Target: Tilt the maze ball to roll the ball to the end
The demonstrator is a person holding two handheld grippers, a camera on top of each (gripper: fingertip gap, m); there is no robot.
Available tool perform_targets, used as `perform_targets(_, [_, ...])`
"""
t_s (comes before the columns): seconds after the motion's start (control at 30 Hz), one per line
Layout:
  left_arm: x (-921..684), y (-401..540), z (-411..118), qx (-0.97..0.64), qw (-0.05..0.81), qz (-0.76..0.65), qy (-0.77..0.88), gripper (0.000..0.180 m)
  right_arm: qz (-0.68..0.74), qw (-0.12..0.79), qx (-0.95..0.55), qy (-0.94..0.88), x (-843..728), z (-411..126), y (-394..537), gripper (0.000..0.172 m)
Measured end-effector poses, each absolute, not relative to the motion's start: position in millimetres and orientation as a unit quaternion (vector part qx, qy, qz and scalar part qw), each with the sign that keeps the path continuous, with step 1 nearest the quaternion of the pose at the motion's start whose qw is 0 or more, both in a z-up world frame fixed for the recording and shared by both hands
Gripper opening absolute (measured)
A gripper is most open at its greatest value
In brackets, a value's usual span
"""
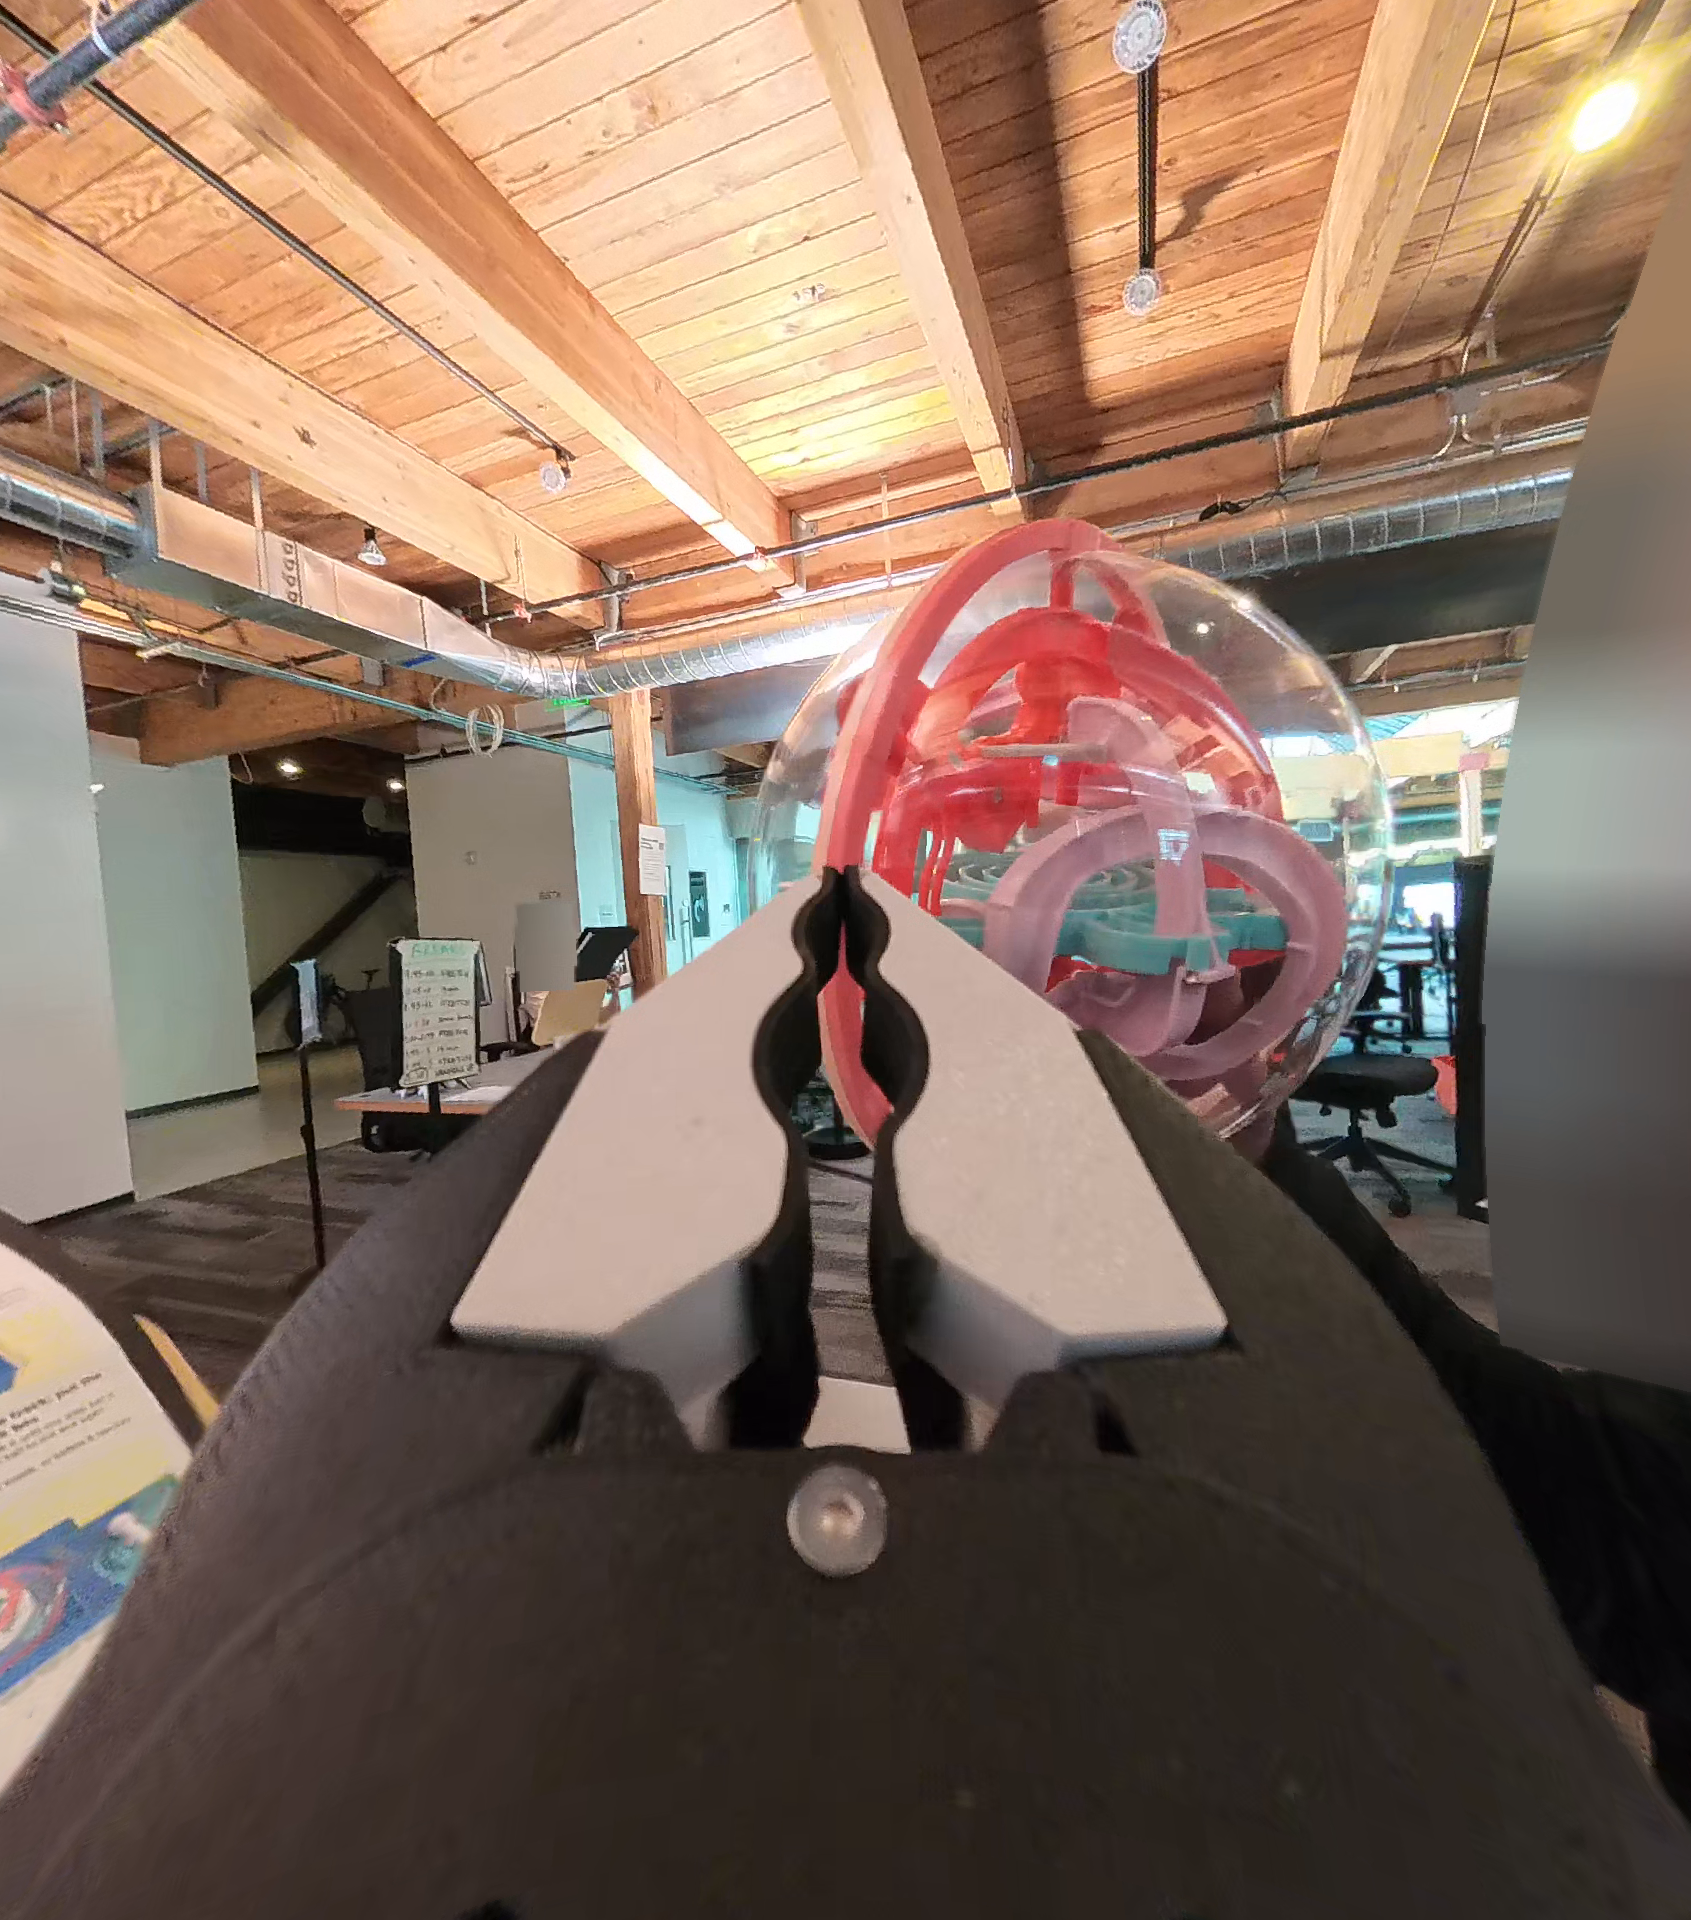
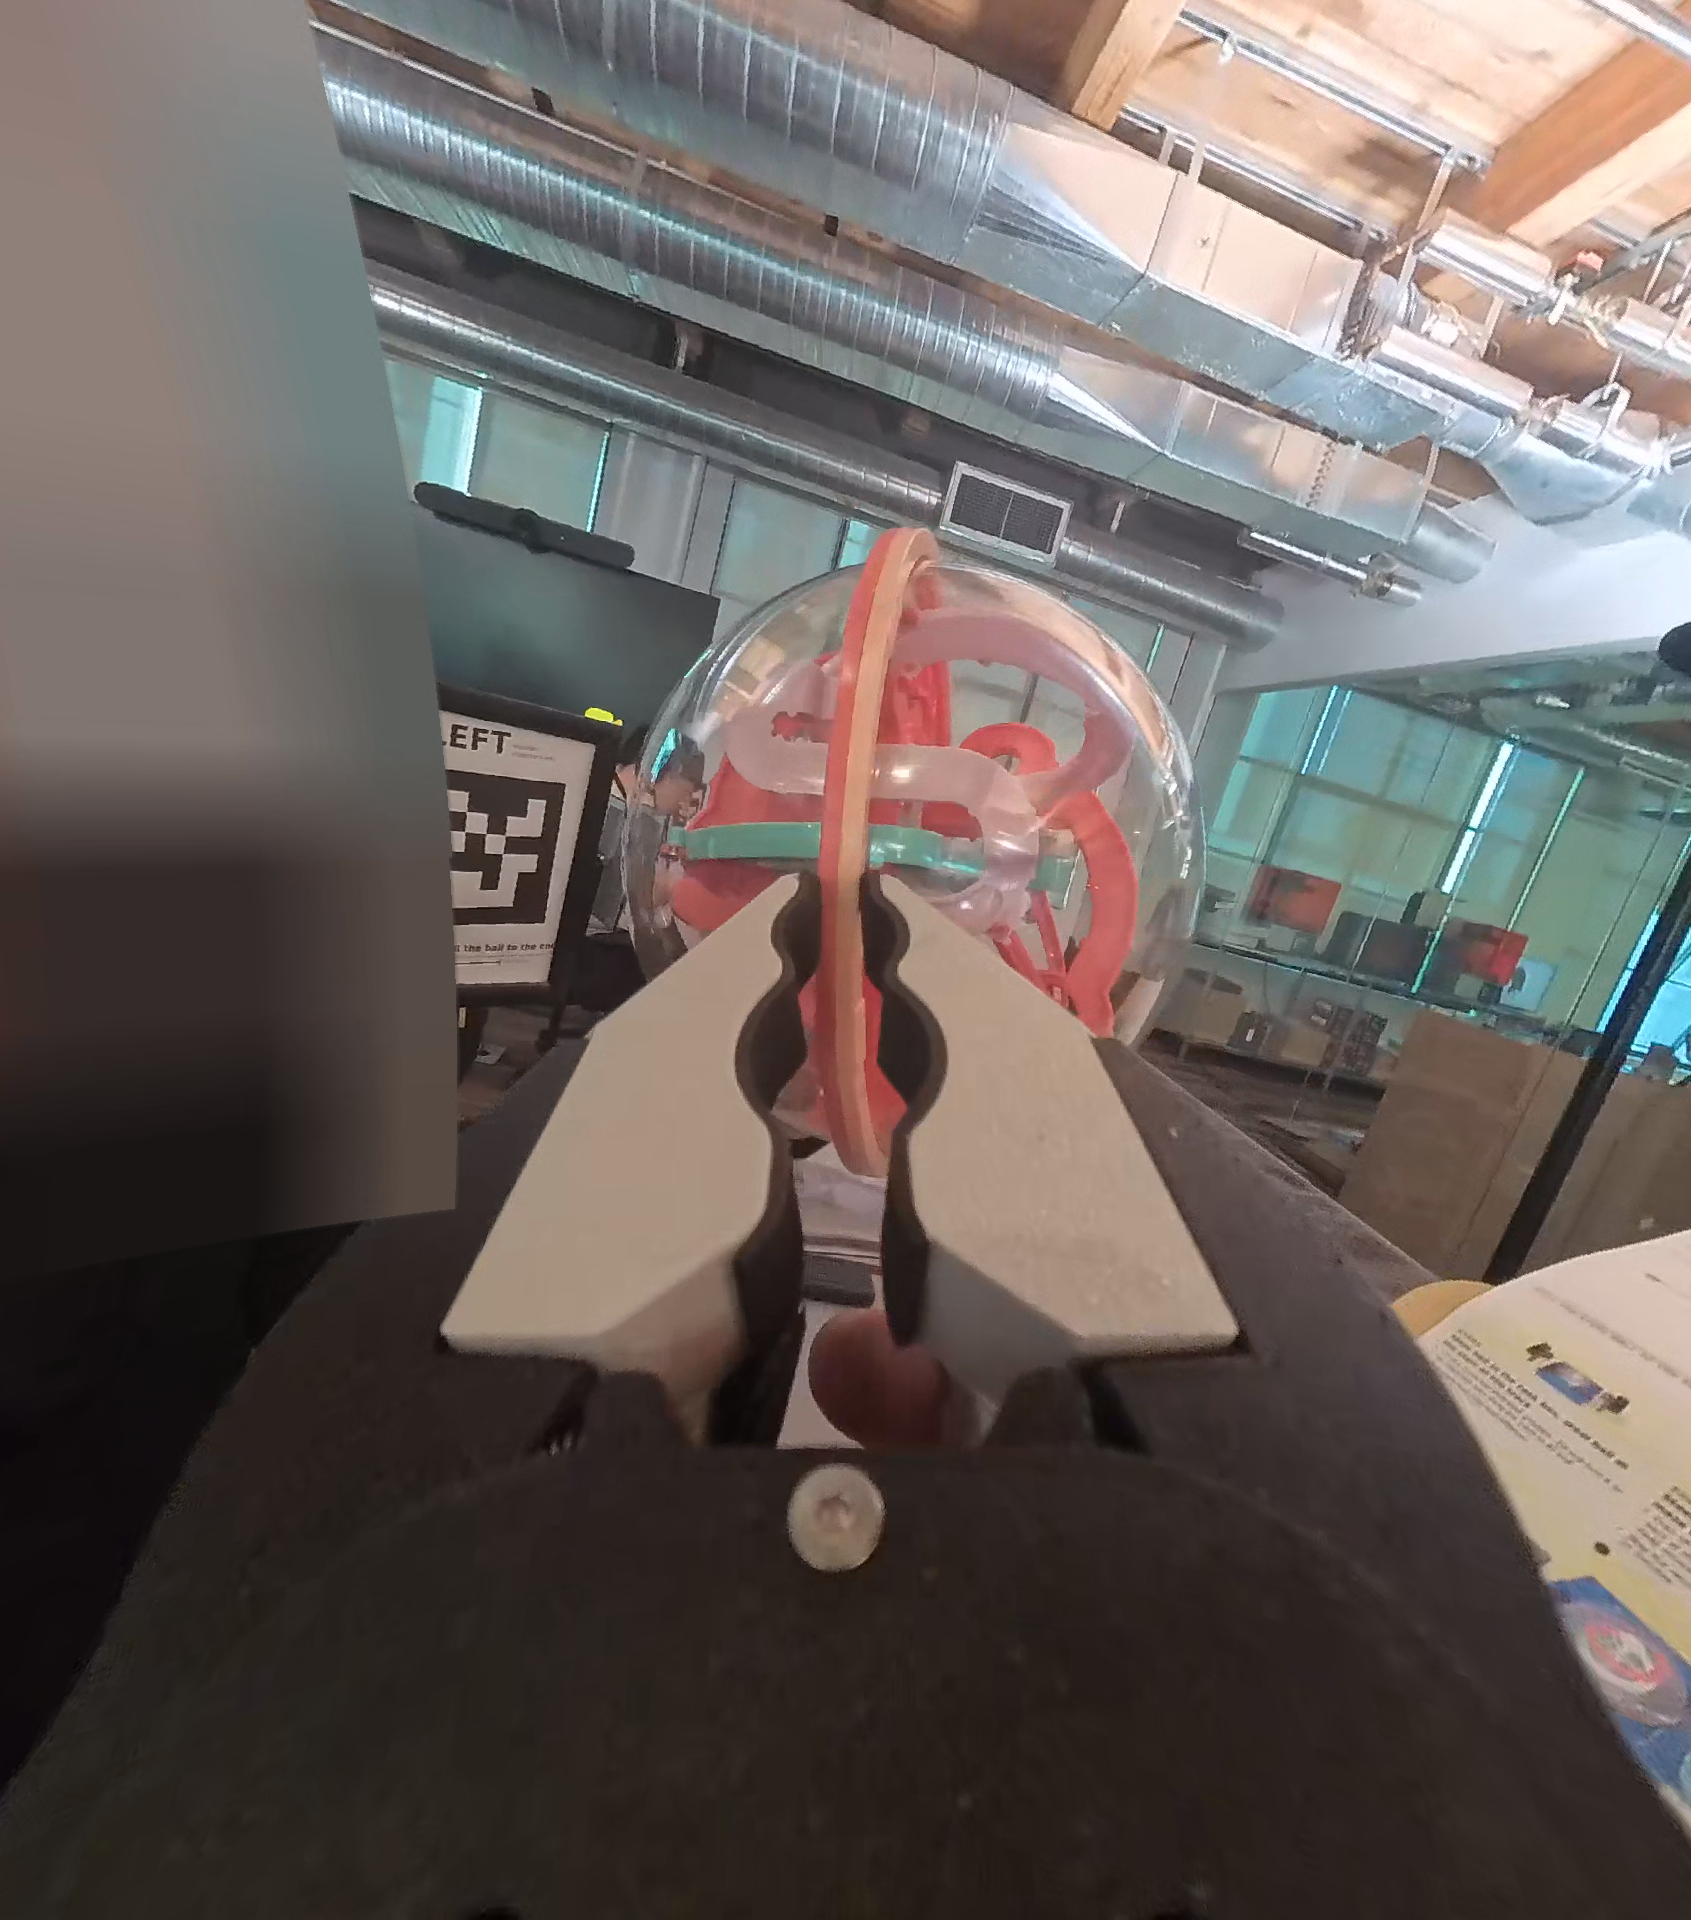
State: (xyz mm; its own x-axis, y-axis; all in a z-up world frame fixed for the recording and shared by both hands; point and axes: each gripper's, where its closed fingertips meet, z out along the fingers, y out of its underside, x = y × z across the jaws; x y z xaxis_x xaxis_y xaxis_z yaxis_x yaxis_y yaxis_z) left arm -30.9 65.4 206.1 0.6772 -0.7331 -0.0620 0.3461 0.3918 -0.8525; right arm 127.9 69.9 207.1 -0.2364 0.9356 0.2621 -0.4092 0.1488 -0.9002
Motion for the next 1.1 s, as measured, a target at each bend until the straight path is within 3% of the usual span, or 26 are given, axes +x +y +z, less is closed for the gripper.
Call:
perform_targets(0.03, [-30.9, 66.3, 203.2, -0.440, 0.804, -0.336, 0.218, 0.000, 0.601, 0.559, -0.264, -0.507, 127.9, 205.8, 70.8, 0.006])
perform_targets(0.27, [-36.7, 69.4, 183.3, -0.460, 0.794, -0.344, 0.198, 0.000, 0.629, 0.526, -0.301, -0.487, 122.5, 190.0, 79.4, 0.006])
perform_targets(0.43, [-44.7, 73.7, 132.6, -0.509, 0.768, -0.358, 0.155, 0.000, 0.663, 0.477, -0.356, -0.455, 113.3, 151.0, 93.7, 0.006])
perform_targets(0.6, [-26.2, 68.1, 58.2, -0.565, 0.716, -0.387, 0.134, 0.000, 0.681, 0.411, -0.429, -0.428, 84.8, 71.7, 101.1, 0.006])
perform_targets(0.87, [-49.6, 108.3, -124.1, -0.682, 0.633, -0.367, 0.001, 0.000, 0.681, 0.298, -0.563, -0.362, 21.0, -112.3, 133.3, 0.000])
perform_targets(1.0, [-47.4, 113.2, -162.2, -0.705, 0.613, -0.356, 0.002, 0.000, 0.654, 0.288, -0.588, -0.379, 11.5, -166.2, 129.6, 0.000])
perform_targets(1.1, [-69.5, 118.2, -166.8, -0.701, 0.621, -0.350, -0.007, 0.000, 0.619, 0.325, -0.590, -0.403, 14.8, -169.1, 143.7, 0.000])
